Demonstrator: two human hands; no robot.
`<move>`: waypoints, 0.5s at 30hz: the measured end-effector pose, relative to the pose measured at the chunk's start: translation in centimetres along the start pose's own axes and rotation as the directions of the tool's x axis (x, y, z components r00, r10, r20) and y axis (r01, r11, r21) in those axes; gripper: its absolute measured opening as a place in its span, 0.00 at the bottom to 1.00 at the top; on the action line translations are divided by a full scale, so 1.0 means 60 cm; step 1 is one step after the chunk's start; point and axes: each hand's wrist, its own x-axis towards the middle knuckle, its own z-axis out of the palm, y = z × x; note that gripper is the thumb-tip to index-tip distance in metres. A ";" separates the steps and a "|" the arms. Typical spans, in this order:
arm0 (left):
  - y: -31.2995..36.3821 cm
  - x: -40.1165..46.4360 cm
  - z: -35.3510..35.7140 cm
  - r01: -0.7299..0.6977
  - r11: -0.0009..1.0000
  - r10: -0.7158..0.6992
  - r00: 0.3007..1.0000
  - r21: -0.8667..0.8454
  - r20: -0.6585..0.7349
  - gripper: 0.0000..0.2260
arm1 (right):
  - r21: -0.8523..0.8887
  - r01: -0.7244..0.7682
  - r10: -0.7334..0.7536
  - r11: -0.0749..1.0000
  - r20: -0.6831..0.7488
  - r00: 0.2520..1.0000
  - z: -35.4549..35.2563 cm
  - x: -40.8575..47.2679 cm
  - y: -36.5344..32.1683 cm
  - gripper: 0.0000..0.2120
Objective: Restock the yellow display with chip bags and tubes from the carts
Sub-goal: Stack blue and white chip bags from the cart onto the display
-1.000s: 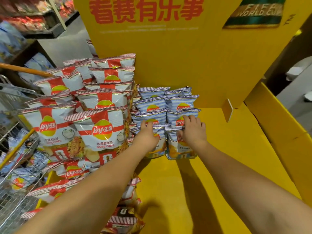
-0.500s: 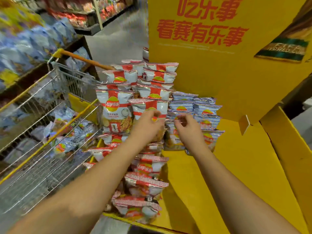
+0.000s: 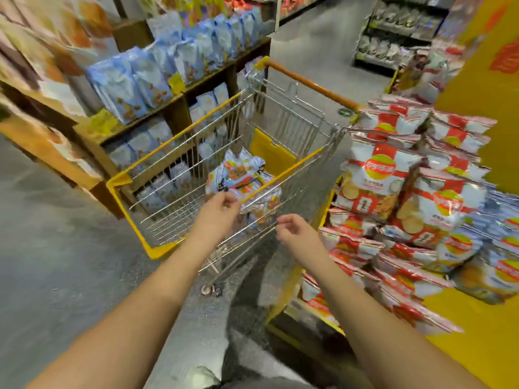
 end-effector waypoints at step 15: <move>-0.140 0.188 -0.189 0.150 0.973 -0.159 0.987 0.177 0.038 0.05 | 0.007 -0.177 0.175 0.984 0.111 0.978 0.171 0.210 -0.106 0.12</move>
